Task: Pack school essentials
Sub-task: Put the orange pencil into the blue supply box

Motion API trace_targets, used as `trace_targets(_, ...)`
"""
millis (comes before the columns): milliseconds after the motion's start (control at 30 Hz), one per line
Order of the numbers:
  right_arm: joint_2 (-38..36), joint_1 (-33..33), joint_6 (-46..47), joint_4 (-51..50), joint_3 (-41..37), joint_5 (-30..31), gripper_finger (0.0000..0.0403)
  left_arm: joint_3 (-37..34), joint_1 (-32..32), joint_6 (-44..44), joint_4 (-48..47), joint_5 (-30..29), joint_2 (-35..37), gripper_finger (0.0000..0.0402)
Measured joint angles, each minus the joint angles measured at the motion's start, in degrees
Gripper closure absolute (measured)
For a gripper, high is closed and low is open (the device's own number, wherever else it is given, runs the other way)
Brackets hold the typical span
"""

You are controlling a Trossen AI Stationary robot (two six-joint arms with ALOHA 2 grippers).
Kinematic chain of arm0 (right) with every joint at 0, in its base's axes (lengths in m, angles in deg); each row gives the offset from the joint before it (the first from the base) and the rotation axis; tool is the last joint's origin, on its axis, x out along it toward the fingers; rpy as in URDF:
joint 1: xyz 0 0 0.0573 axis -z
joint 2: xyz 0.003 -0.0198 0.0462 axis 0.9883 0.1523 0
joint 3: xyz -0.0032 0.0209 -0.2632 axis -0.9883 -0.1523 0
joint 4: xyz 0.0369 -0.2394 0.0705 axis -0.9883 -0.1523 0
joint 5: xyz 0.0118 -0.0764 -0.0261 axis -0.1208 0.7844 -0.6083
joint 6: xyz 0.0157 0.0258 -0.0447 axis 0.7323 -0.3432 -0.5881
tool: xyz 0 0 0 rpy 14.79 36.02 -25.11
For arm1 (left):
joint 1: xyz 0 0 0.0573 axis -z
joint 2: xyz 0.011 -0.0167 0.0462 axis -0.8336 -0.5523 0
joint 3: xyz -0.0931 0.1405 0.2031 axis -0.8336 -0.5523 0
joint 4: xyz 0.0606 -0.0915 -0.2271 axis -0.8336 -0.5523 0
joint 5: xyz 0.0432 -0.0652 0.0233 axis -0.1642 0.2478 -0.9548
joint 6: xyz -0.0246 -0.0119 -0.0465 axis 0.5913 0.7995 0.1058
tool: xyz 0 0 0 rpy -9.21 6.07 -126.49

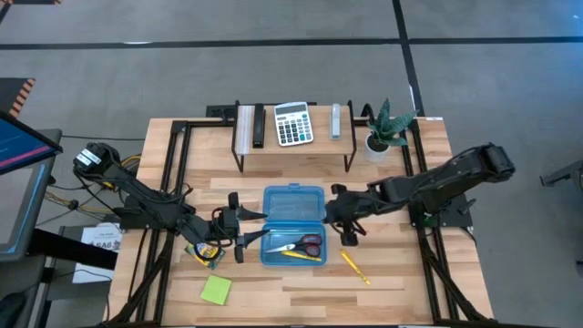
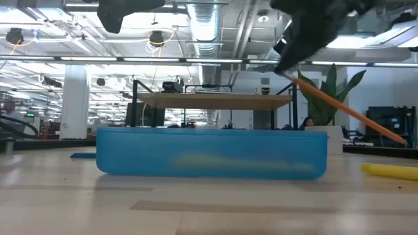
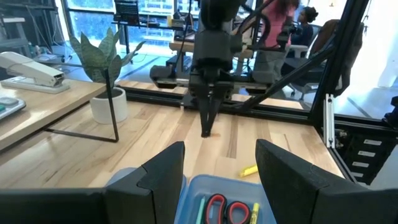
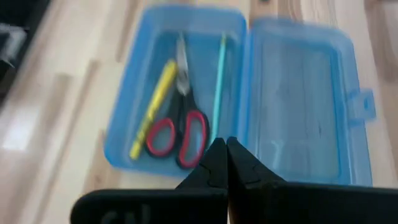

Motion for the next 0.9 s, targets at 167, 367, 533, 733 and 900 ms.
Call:
trace_targets(167,5.62,-0.32,-3.55,1.77,7.19,-2.2,0.0403,0.0,0.0,0.0,-0.04,0.0,0.0,0.0214)
trace_targets(367,15.24,-0.39,-9.32,2.24,19.13,-6.66,0.0403,0.0,1.26,-0.63,-1.73,-1.05,0.82,0.0214)
trace_targets(533,22.91,-0.34,-12.79,2.34,27.67,-10.47,0.0403,0.07,5.07,-1.05,-5.0,-6.09,3.91,0.0214)
trace_targets(733,30.97,0.63,-13.84,1.77,33.17,-14.16,0.0403,0.04,9.55,-1.44,-6.52,-12.42,5.22,0.0214)
trace_targets(900,35.35,1.86,-13.85,2.03,34.09,-14.18,0.0403,0.04,9.92,-1.66,-6.58,-12.49,5.2,0.0214)
